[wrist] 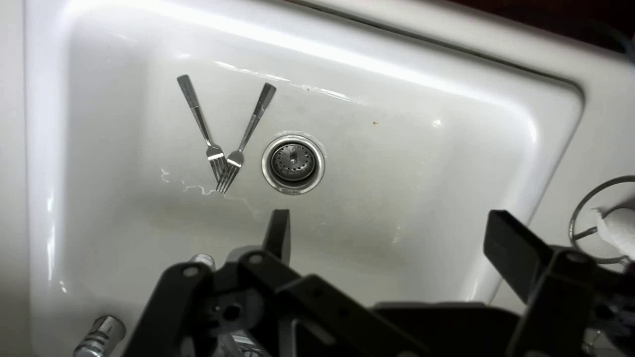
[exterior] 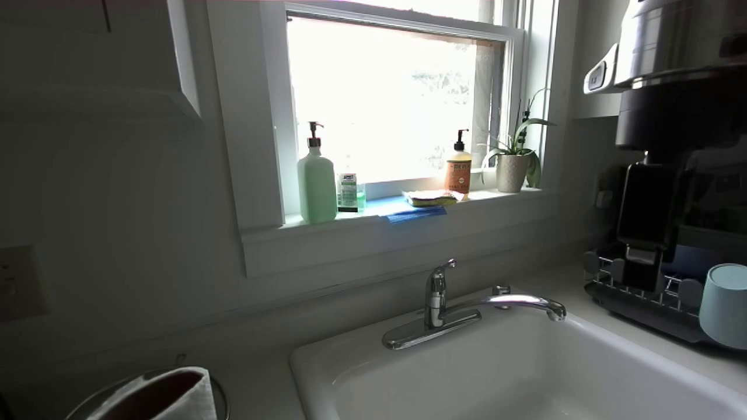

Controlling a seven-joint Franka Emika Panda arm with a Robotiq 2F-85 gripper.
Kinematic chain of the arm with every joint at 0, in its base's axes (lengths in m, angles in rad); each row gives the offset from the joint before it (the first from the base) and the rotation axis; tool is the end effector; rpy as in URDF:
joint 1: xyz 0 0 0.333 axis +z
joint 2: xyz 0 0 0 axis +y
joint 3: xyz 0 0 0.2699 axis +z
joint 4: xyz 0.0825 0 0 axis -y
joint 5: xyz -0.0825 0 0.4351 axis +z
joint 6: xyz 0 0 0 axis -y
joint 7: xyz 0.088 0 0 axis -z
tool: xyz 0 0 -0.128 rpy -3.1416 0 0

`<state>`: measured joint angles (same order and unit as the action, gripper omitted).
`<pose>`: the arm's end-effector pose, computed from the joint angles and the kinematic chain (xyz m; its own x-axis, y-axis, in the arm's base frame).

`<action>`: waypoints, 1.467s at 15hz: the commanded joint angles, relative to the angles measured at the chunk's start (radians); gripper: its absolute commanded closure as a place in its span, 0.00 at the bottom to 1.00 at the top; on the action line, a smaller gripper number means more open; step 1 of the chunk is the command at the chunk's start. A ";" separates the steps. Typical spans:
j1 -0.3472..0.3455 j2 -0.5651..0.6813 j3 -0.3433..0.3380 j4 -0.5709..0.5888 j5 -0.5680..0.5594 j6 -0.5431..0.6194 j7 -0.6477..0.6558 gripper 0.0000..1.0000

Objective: Move the cup to the left on the drying rack

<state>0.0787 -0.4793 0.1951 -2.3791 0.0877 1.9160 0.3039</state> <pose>0.4590 0.1343 0.4170 0.9967 -0.0804 0.0114 -0.0805 -0.9968 0.0035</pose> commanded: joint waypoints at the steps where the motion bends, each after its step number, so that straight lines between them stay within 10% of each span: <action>1: -0.034 0.001 -0.035 -0.032 -0.005 0.035 0.025 0.00; 22: -0.453 -0.039 -0.128 -0.236 -0.455 0.179 0.739 0.00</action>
<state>-0.3450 -0.4812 0.0876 -2.5572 -0.3001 2.0801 0.9155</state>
